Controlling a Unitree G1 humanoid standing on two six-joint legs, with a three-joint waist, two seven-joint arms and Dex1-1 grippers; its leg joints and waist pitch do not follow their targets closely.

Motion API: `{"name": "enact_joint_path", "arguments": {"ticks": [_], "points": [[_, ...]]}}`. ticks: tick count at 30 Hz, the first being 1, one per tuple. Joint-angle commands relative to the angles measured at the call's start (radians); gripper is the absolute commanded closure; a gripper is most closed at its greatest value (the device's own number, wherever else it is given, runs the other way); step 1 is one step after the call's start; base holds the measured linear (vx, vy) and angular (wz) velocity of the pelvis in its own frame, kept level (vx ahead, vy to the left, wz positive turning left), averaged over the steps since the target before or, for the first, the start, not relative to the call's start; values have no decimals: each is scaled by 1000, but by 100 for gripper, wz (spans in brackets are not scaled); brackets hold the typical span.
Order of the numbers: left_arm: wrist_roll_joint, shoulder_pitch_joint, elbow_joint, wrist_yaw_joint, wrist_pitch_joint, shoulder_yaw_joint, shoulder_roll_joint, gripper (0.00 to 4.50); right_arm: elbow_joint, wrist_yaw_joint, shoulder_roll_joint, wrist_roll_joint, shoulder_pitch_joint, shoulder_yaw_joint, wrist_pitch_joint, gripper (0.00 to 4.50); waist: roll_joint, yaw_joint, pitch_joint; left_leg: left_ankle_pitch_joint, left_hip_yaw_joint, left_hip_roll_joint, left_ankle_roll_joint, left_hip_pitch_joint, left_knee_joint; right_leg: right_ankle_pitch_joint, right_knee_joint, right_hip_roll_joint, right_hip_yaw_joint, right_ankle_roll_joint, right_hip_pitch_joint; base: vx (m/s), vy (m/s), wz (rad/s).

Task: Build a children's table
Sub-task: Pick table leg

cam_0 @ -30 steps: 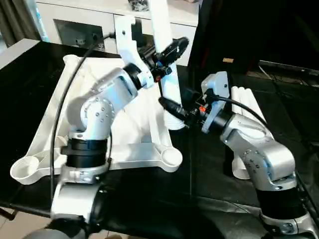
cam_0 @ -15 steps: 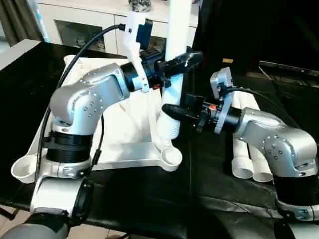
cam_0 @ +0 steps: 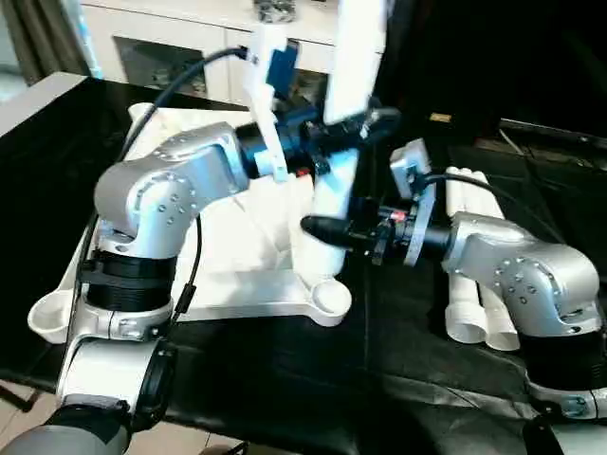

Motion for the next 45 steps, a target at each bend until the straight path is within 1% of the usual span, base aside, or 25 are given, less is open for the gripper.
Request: {"name": "enact_joint_path", "arguments": {"ticks": [1, 3, 4, 7, 9, 11, 14, 17, 20, 21, 22, 23, 25, 26, 28, 30, 31, 32, 37, 38, 39, 41, 42, 43, 45], "points": [[-16, -29, -23, -20, 9, -17, -2, 266, 1, 7, -10, 9, -8, 12, 4, 112, -1, 3, -74, 12, -7, 55, 14, -2, -73, -268, -67, -88, 55, -122, 82, 0, 0, 0], [-12, -29, -25, -31, 10, -25, -1, 266, 4, 7, -10, 6, -9, 15, 3, 112, 0, 4, -74, 11, -7, 54, 12, -2, -73, -277, -69, -88, 54, -116, 82, 0, 0, 0], [-11, -30, -26, -34, 11, -26, -2, 266, 6, 9, -11, 5, -9, 16, 4, 139, 0, 4, -74, 10, -8, 55, 12, -2, -73, -279, -69, -88, 54, -115, 81, 0, 0, 0], [-9, -30, -27, -36, 11, -30, -5, 266, 8, 10, -16, 4, -7, 21, 11, 151, -1, 4, -75, 12, -8, 55, 10, -2, -73, -280, -69, -88, 54, -111, 82, 0, 0, 0], [-8, -33, -28, -39, 9, -34, -4, 266, 9, 13, -22, 4, -2, 28, 14, 181, -1, 3, -75, 9, -8, 55, 9, -2, -73, -284, -69, -88, 54, -110, 82, 0, 0, 0], [-4, -34, -27, -44, 9, -35, -3, 266, 11, 15, -23, 1, 0, 29, 14, 193, -4, 4, -75, 14, -8, 54, 9, -3, -73, -277, -68, -88, 54, -109, 83, 0, 0, 0], [-2, -32, -30, -51, 6, -39, 4, 266, 13, 14, -24, -2, 2, 31, 18, 225, -3, 4, -75, 17, -8, 55, 11, -4, -72, -277, -67, -88, 53, -107, 83, 0, 0, 0], [9, -32, -25, -63, -2, -45, 14, 266, 10, 18, -30, -4, 3, 40, 16, 244, -4, 4, -76, 19, -7, 54, 13, -3, -72, -277, -68, -88, 54, -105, 83, 0, 0, 0], [15, -34, -22, -69, -8, -48, 19, 267, 7, 18, -32, -4, 4, 44, 12, 247, -4, 4, -75, 16, -7, 54, 11, -4, -72, -287, -69, -88, 53, -101, 83, 0, 0, 0], [15, -34, -21, -71, -8, -49, 19, 267, 5, 15, -32, -8, 5, 47, 9, 247, 1, 4, -75, 15, -8, 55, 9, -2, -72, -287, -68, -88, 53, -102, 81, 0, 0, 0], [17, -35, -20, -73, -9, -50, 20, 267, 4, 10, -29, -9, 6, 46, 9, 213, -1, 4, -75, 16, -8, 55, 9, -3, -72, -280, -69, -87, 53, -104, 81, 0, 0, 0], [17, -35, -20, -74, -9, -50, 20, 267, 4, 9, -28, -8, 6, 45, 11, 193, -1, 4, -76, 15, -7, 54, 9, -3, -72, -278, -69, -87, 54, -104, 83, 0, 0, 0], [20, -35, -20, -76, -11, -53, 21, 267, 8, -5, -18, -2, 6, 33, 22, 177, 0, 4, -76, 20, -8, 54, 9, -3, -72, -270, -68, -88, 54, -108, 82, 0, 0, 0], [21, -35, -21, -76, -11, -54, 22, 267, 10, -9, -14, 1, 7, 27, 25, 177, 0, 3, -76, 20, -8, 55, 8, -3, -73, -268, -66, -87, 53, -110, 83, 0, 0, 0], [21, -34, -23, -76, -11, -55, 22, 267, 15, -24, -4, 11, 6, 10, 32, 148, 0, 3, -76, 15, -8, 55, 6, -3, -73, -269, -67, -88, 54, -111, 83, 0, 0, 0], [20, -34, -24, -76, -11, -56, 23, 267, 17, -32, 1, 22, 5, -2, 40, 135, 0, 3, -77, 18, -8, 55, 5, -3, -72, -259, -65, -87, 53, -116, 83, 0, 0, 0], [23, -34, -24, -77, -12, -56, 21, 267, 21, -40, 7, 46, 1, -21, 59, 135, 2, 3, -76, 19, -8, 55, 6, -3, -73, -256, -65, -87, 54, -118, 83, 0, 0, 0], [23, -33, -25, -77, -12, -56, 20, 267, 21, -41, 8, 52, 1, -25, 63, 135, 0, 3, -77, 16, -8, 54, 8, -4, -72, -254, -65, -87, 53, -121, 84, 0, 0, 0], [20, -35, -26, -78, -9, -54, 16, 267, 26, -45, 10, 58, 1, -28, 71, 134, 0, 4, -77, 16, -7, 54, 7, -4, -72, -254, -65, -87, 53, -121, 85, 0, 0, 0], [20, -35, -26, -79, -8, -54, 15, 267, 27, -47, 11, 60, 2, -28, 74, 151, 0, 4, -77, 15, -8, 55, 6, -4, -72, -257, -65, -87, 53, -120, 84, 0, 0, 0], [20, -36, -25, -79, -9, -54, 15, 267, 28, -46, 10, 56, 3, -23, 73, 151, 0, 4, -77, 13, -7, 54, 6, -4, -72, -260, -66, -87, 53, -119, 84, 0, 0, 0], [21, -36, -24, -80, -10, -53, 15, 267, 29, -45, 8, 51, 4, -18, 71, 168, 1, 4, -77, 11, -8, 55, 5, -3, -73, -266, -66, -88, 53, -115, 84, 0, 0, 0], [21, -38, -22, -80, -10, -52, 13, 267, 27, -38, 8, 47, 7, -14, 73, 186, 0, 4, -77, 10, -7, 54, 5, -5, -72, -267, -67, -87, 53, -113, 85, 0, 0, 0], [21, -38, -21, -79, -10, -51, 12, 267, 26, -35, 6, 44, 9, -10, 73, 186, 0, 4, -76, 9, -7, 54, 4, -4, -72, -270, -67, -88, 53, -112, 84, 0, 0, 0], [21, -39, -20, -80, -10, -52, 11, 267, 23, -33, -2, 41, 13, 2, 71, 204, -1, 4, -76, 8, -7, 53, 6, -4, -72, -275, -68, -87, 53, -109, 84, 0, 0, 0]]}}
